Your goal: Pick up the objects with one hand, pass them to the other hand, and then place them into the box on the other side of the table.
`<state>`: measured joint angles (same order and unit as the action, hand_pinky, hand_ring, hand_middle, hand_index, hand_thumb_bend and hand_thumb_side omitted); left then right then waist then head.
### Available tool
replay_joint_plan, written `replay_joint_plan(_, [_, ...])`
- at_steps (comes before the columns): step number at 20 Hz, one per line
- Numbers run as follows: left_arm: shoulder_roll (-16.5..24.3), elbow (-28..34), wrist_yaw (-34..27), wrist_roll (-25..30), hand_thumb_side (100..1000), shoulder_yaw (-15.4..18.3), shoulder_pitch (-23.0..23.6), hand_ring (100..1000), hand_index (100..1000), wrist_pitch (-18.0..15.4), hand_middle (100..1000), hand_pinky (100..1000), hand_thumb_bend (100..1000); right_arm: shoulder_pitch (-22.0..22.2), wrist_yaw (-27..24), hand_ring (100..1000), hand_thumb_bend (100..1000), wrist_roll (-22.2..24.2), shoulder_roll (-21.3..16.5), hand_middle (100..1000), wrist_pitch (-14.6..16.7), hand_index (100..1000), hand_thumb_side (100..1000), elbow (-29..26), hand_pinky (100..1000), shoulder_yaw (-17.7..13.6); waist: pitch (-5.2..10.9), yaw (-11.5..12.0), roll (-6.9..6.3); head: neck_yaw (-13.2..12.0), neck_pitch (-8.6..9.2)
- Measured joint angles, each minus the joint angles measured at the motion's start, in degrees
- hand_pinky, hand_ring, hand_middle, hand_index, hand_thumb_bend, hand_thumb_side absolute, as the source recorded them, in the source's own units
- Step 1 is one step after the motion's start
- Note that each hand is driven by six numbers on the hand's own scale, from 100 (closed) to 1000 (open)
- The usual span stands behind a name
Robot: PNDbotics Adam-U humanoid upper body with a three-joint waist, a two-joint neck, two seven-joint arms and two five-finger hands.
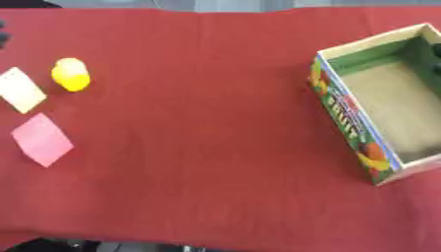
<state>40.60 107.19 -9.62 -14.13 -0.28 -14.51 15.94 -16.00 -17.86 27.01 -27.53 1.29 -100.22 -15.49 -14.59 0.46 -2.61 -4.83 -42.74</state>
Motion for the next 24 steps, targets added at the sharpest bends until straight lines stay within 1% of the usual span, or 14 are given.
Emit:
replay_joint_plan(3, [5.02,2.65,-1.94,-0.37,741,-1.91,1.25,698,909,3.01,651,792,184,0.23,0.16,1000,100,0.00,-0.09,845,0.02,959,597,0.00,981,0.01,0.00,0.05,-0.06,0.20,-0.02])
replay_joint_plan(6, [9.60,5.26,-2.42,0.03,729,-3.24,2.70,706,900,5.28,660,793,200,0.43,0.51,1000,100,0.03,-0.46,844,0.09,959,598,0.00,980,0.01,0.00,0.35,-0.28,0.41,-0.02])
replay_joint_plan(12, [18.38,6.54,-2.28,3.20,706,-5.50,4.58,733,895,6.97,694,802,241,0.90,1.03,1000,100,0.01,-0.67,844,0.51,959,595,0.00,980,0.01,0.00,0.62,-0.54,0.74,-0.03])
replay_joint_plan(15, [21.68,6.58,-2.00,4.41,699,-6.28,5.75,758,904,7.67,730,821,278,0.94,1.27,1000,100,0.02,-1.00,844,0.61,959,598,0.00,980,0.01,0.00,0.73,-0.85,0.94,-0.02])
replay_joint_plan(18, [23.91,6.70,-1.82,5.58,669,-7.04,6.54,773,911,9.19,744,839,350,0.96,1.45,1000,100,0.02,-1.04,844,0.73,959,598,0.00,980,0.01,0.00,0.73,-0.95,0.95,0.01])
replay_joint_plan(20, [24.51,6.81,-1.71,6.43,651,-7.45,6.55,784,912,10.74,754,851,409,0.96,1.46,1000,100,0.02,-1.07,845,0.75,959,598,0.00,980,0.01,0.00,0.69,-0.93,0.94,0.03])
replay_joint_plan(22, [24.72,6.87,-1.55,7.47,632,-7.80,6.54,798,903,12.83,766,857,497,0.96,1.46,1000,100,0.04,-1.08,845,0.77,959,598,0.00,980,0.01,0.00,0.62,-0.93,0.91,0.06])
replay_joint_plan(24, [24.95,6.87,-0.64,8.74,606,-8.15,6.35,803,879,15.60,766,858,613,0.95,1.46,1000,100,0.06,-1.08,845,0.79,960,597,0.00,980,0.02,0.00,0.53,-0.93,0.80,0.07])
